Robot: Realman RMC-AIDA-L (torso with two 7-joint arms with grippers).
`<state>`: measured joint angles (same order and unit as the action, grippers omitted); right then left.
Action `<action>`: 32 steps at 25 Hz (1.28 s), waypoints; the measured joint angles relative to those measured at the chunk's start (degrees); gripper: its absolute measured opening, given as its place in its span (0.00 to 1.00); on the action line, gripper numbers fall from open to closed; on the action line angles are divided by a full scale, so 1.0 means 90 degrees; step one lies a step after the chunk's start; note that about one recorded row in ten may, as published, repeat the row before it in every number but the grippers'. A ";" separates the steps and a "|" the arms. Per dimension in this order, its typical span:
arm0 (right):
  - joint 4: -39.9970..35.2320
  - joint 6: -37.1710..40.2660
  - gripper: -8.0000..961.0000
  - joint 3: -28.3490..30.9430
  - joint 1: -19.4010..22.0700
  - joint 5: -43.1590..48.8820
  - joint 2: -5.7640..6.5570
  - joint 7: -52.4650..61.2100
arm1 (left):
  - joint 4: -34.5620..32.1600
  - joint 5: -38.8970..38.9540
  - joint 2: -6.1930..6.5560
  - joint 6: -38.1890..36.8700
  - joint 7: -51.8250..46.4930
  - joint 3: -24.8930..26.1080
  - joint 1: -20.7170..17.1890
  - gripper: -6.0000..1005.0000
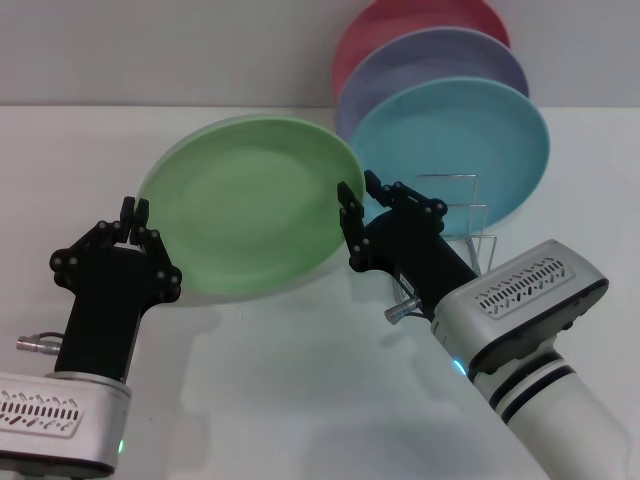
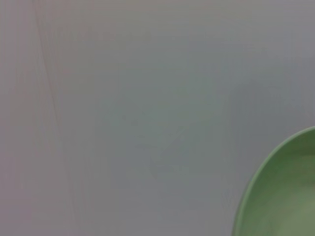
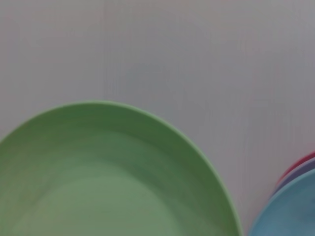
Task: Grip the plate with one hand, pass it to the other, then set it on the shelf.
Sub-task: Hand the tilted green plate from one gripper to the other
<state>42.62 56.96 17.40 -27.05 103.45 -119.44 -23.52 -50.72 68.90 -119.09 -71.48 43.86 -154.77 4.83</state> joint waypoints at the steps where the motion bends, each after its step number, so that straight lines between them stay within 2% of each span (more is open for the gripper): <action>1: 0.0000 0.0000 0.31 0.0000 0.0000 0.0000 0.0000 0.0000 | 0.0000 0.0001 0.0000 0.0008 0.0000 0.0000 0.0000 0.04; 5: 0.0000 -0.0003 0.24 0.0000 -0.0007 0.0000 0.0000 0.0004 | 0.0000 0.0001 0.0000 0.0017 0.0000 0.0000 0.0000 0.04; 21: 0.0000 -0.0002 0.22 0.0000 0.0004 -0.0001 -0.0007 0.0006 | 0.0011 0.0000 0.0006 0.0023 -0.0006 0.0000 0.0000 0.04; 31: 0.0000 0.0029 0.17 -0.0003 0.0047 -0.0001 -0.0010 0.0006 | 0.0004 -0.0051 0.0007 0.0016 -0.0003 -0.0013 -0.0039 0.04; 32: -0.0004 0.0029 0.12 -0.0004 0.0047 -0.0001 -0.0010 0.0006 | 0.0002 -0.0052 0.0005 0.0016 -0.0002 -0.0029 -0.0045 0.04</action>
<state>42.59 57.22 17.37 -26.63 103.44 -119.53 -23.47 -50.70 68.43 -119.05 -71.33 43.84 -155.03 4.43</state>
